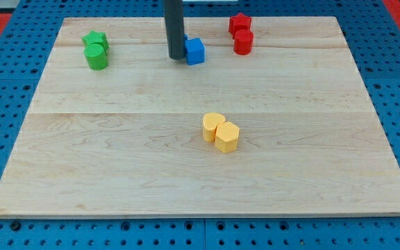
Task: Slide blue cube to the bottom of red circle
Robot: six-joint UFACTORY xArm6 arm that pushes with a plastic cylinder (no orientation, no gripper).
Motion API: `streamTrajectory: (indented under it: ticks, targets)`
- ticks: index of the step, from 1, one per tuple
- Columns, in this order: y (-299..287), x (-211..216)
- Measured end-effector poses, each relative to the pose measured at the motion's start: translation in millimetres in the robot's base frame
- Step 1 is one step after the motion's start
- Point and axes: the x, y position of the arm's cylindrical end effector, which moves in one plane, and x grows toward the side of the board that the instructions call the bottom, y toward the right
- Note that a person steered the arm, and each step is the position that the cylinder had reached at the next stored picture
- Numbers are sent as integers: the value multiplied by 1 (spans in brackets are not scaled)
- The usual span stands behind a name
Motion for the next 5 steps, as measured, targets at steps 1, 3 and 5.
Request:
streamTrajectory:
  ticks: [1, 3, 5]
  targets:
    - [12, -2]
    - [1, -48]
    - [26, -28]
